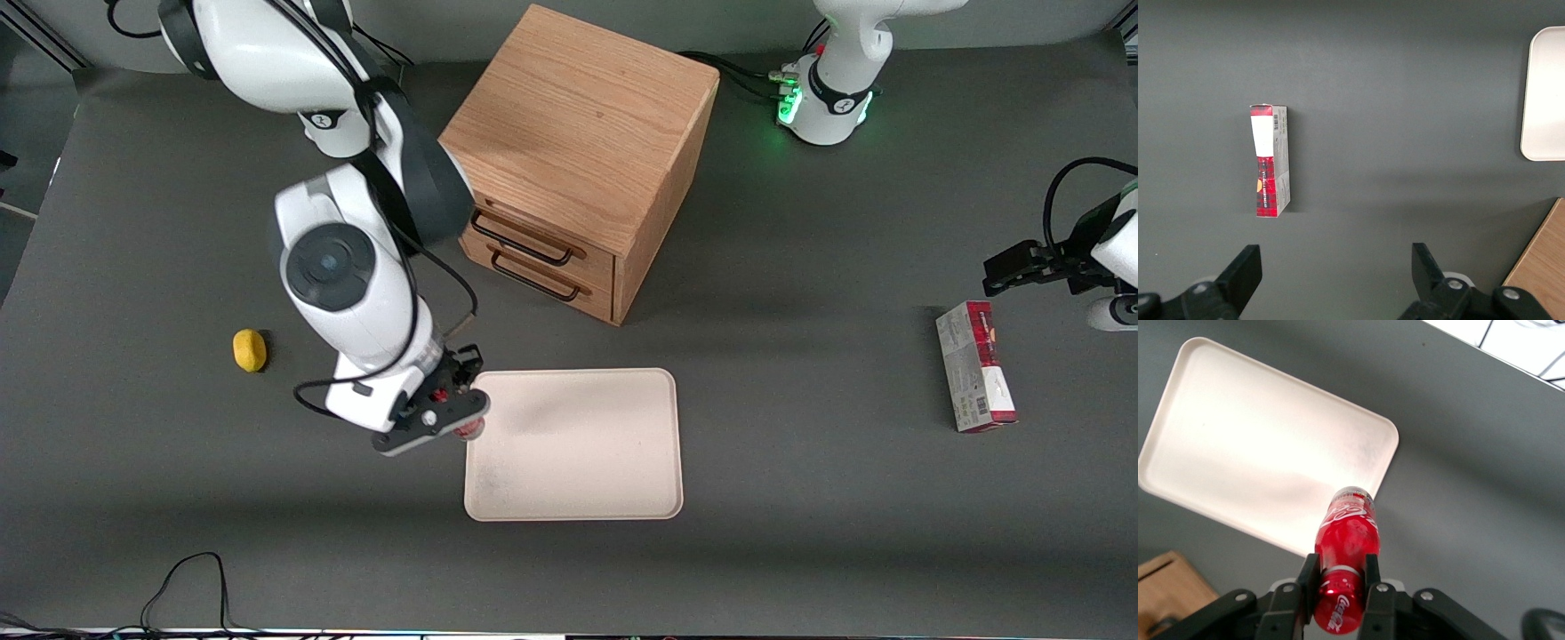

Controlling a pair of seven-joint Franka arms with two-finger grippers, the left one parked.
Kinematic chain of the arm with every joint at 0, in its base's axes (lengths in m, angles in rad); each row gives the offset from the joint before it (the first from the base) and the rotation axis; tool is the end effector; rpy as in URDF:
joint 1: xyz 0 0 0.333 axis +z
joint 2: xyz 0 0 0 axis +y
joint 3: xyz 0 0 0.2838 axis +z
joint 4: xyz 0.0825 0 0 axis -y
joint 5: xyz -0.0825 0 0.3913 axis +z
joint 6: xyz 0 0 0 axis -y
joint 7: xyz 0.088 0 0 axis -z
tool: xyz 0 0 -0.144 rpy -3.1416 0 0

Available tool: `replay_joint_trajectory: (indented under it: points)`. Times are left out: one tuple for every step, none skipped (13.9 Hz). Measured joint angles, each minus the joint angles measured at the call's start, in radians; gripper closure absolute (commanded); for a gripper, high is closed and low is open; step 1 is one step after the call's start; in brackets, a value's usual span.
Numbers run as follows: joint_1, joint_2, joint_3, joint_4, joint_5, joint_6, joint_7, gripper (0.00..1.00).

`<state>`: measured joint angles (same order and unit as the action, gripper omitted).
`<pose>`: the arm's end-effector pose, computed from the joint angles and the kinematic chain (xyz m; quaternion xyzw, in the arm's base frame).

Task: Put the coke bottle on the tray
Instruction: 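Carry the held bottle over the cream tray with the right gripper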

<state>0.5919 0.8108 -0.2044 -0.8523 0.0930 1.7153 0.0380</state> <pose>0.6711 0.3458 0.3817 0.9786 0.2015 0.0373 0.0191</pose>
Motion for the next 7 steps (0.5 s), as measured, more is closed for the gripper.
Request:
replay_joint_trajectory:
  points:
    - [0.0,0.031,0.001,0.0,0.0,0.037,0.0,1.0]
    - [-0.001,0.06,0.001,0.0,0.0,0.07,0.0,1.0]
    - [-0.002,0.085,0.001,0.0,0.0,0.098,0.0,1.0]
    - [-0.004,0.107,0.001,0.0,0.0,0.121,0.0,1.0]
    - [-0.006,0.124,0.001,0.0,0.0,0.137,0.0,1.0]
    - [-0.008,0.136,0.001,0.0,0.0,0.148,0.0,1.0]
    - [-0.01,0.145,0.001,0.0,0.0,0.154,0.0,1.0]
